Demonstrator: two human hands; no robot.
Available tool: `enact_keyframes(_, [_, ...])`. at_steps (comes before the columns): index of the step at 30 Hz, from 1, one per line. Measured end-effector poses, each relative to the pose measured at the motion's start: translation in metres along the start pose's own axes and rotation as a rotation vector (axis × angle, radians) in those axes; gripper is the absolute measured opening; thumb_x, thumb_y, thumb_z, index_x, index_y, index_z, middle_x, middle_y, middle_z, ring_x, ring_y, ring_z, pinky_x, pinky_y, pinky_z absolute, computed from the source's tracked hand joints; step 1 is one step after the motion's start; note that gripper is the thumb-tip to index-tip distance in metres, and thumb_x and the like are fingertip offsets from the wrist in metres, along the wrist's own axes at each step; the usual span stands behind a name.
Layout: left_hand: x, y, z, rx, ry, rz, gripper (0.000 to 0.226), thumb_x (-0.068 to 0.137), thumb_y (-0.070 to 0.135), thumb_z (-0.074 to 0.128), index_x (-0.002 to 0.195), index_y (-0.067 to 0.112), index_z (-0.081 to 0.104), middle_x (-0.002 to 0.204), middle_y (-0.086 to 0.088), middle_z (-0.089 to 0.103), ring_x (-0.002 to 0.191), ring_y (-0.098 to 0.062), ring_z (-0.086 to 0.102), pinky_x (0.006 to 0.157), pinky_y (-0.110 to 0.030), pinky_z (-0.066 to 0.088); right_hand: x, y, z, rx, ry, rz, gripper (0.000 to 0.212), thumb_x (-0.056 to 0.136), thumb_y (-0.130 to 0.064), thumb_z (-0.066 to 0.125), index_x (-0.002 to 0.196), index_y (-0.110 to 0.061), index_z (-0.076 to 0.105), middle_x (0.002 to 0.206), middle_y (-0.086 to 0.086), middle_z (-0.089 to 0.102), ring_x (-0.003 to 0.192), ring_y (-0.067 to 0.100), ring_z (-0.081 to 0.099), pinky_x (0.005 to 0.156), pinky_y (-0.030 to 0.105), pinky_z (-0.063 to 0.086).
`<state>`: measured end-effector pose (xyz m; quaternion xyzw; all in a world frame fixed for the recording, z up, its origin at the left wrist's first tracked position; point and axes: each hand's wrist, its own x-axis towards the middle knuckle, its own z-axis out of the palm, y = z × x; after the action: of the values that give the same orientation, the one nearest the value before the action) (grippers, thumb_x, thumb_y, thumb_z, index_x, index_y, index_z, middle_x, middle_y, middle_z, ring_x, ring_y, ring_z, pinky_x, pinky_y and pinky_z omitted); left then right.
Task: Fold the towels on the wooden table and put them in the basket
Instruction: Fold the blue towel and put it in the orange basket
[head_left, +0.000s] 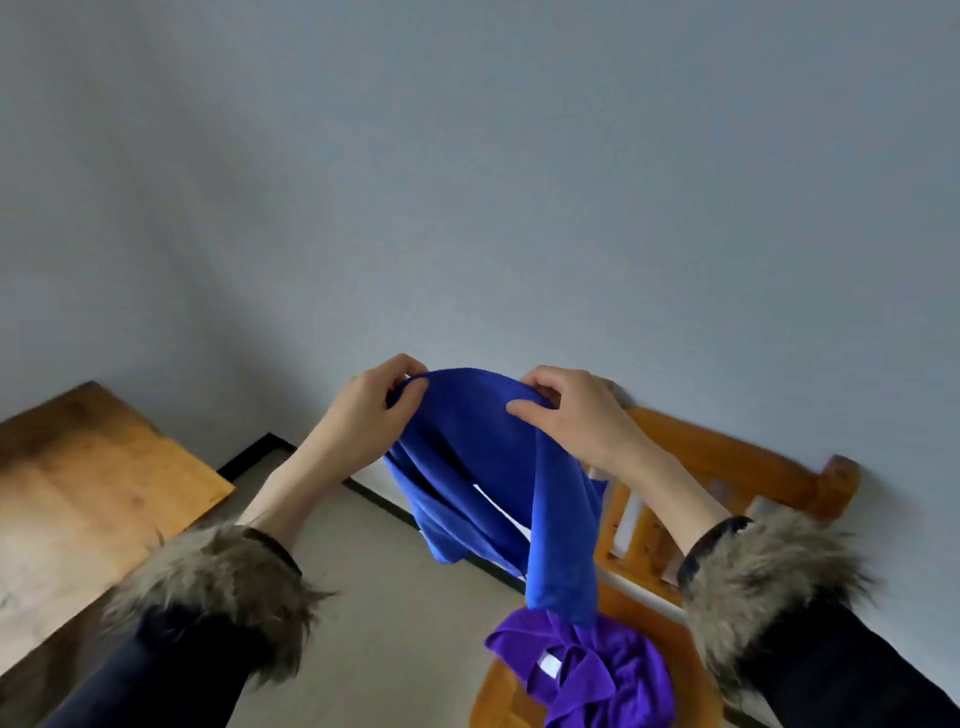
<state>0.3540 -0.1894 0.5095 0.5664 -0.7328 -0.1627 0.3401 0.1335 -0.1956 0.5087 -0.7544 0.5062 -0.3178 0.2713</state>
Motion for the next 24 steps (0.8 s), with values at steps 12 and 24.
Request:
enact_keyframes(12, [-0.111,-0.203,-0.224,0.230,0.269,-0.334,0.011,0.089,0.010,0.057,0.083,0.017,0.052,0.071,0.016,0.046,0.067,-0.005,0.044,0.062,-0.006,0.034,0.122,-0.211,0.212,0.187,-0.448,-0.190,0.009,0.088,-0.015,0.061,0.086,-0.012,0.069,0.091,0.007,0.071,0.079,0.011,0.061,0.076,0.021,0.048])
enact_keyframes(24, [-0.201,-0.386,-0.369,0.395,0.446,-0.784,0.024,0.082,0.000,0.051,0.077,0.023,0.059,0.079,0.004,0.052,0.082,-0.022,0.051,0.070,-0.028,0.038,0.226,-0.351,0.423,0.136,-0.510,-0.476,0.008,0.086,-0.018,0.064,0.089,-0.017,0.071,0.085,-0.009,0.061,0.073,-0.002,0.052,0.066,0.006,0.036])
